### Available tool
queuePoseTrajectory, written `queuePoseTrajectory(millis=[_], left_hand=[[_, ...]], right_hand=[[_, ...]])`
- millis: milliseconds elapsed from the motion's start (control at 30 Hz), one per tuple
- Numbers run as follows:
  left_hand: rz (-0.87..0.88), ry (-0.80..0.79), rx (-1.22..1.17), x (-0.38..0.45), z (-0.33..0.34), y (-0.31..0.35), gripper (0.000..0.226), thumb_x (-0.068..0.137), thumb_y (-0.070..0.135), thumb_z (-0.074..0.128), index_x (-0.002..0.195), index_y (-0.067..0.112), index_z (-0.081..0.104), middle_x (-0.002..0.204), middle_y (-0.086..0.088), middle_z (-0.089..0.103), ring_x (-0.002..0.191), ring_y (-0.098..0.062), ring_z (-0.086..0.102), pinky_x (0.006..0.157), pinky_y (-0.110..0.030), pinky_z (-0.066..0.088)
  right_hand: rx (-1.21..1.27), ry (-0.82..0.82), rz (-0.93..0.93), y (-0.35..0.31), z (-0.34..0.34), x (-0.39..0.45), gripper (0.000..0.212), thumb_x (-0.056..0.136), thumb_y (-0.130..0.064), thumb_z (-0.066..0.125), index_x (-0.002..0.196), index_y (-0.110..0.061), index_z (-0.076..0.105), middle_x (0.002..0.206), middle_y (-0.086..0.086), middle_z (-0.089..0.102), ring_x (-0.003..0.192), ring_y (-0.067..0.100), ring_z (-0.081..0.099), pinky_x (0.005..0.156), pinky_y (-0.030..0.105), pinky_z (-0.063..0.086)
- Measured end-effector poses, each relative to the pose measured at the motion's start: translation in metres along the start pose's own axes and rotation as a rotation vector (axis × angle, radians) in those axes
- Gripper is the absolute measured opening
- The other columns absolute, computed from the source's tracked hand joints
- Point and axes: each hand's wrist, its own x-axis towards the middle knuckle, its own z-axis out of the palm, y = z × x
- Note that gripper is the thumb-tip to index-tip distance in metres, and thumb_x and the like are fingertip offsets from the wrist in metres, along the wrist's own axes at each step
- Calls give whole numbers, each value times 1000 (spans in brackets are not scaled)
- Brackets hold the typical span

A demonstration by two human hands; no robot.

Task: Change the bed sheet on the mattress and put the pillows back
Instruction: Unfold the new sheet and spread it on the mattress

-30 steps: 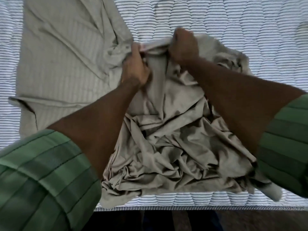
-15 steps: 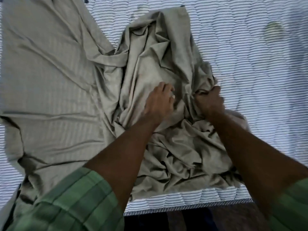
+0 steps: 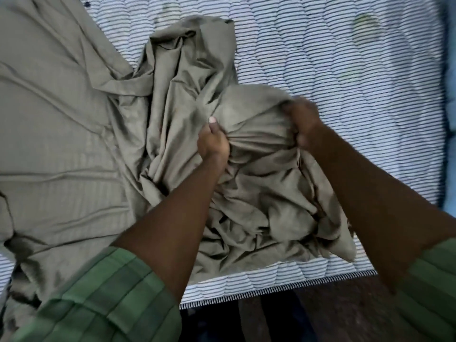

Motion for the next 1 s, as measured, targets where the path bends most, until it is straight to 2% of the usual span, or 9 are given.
queuePoseTrajectory(millis=[167,267,367,500,600,700,800,900,1000], left_hand=[[-24,46,-139,-10,18,14,50,111,35,33,142,3,56,142,-20,59,133,-36,52,107,-35,39],[-35,12,-112,-9,19,8,55,105,46,39,141,8,55,142,-17,59,131,-34,54,105,-35,41],[114,-153,119,-11,23,-4,66,89,57,59,137,12,57,140,-13,59,132,-32,53,109,-40,44],[278,-294,684,-22,28,-15,82,81,58,69,147,16,46,159,-10,31,146,-32,31,115,-52,37],[414,-204,937,-32,29,-13,68,80,47,70,138,15,55,144,-12,47,133,-36,44,106,-48,41],[317,-161,884,-37,29,-6,42,89,30,61,126,12,56,126,-16,65,117,-38,61,98,-44,47],[270,-128,723,-40,30,-3,33,96,26,53,124,9,52,123,-20,64,115,-40,62,93,-45,50],[379,-148,719,-46,41,0,48,95,31,56,134,5,48,138,-19,53,128,-39,51,101,-47,45],[303,-229,667,-52,51,2,55,95,36,58,140,8,45,141,-19,54,131,-40,49,107,-47,41]], right_hand=[[835,-165,68,-26,-35,-2,39,85,-40,73,100,-4,66,104,20,70,110,38,69,103,54,50],[277,-170,192,6,-51,6,38,53,-25,79,85,-14,61,82,10,61,77,26,60,76,29,47],[-422,-199,155,35,-51,0,41,65,-28,68,104,-16,74,102,6,76,95,23,71,87,37,58],[-553,-328,146,35,-50,-16,55,61,-32,72,113,-15,72,106,5,77,100,23,73,94,40,60],[-821,-358,-38,25,-57,-13,45,72,-26,72,114,-11,73,106,7,74,98,20,68,90,37,57],[-885,-273,-172,4,-73,5,12,91,-16,66,92,-8,75,97,14,72,90,21,64,85,40,53],[-700,-204,-158,-12,-91,19,22,90,-11,75,72,-17,63,70,0,71,67,11,65,62,30,50],[-842,-346,-175,-4,-74,9,20,77,-1,81,92,-11,73,90,9,76,86,18,70,79,35,56],[-718,-471,-109,36,-47,-22,37,82,-20,75,118,-14,71,110,0,75,96,7,71,86,27,59]])
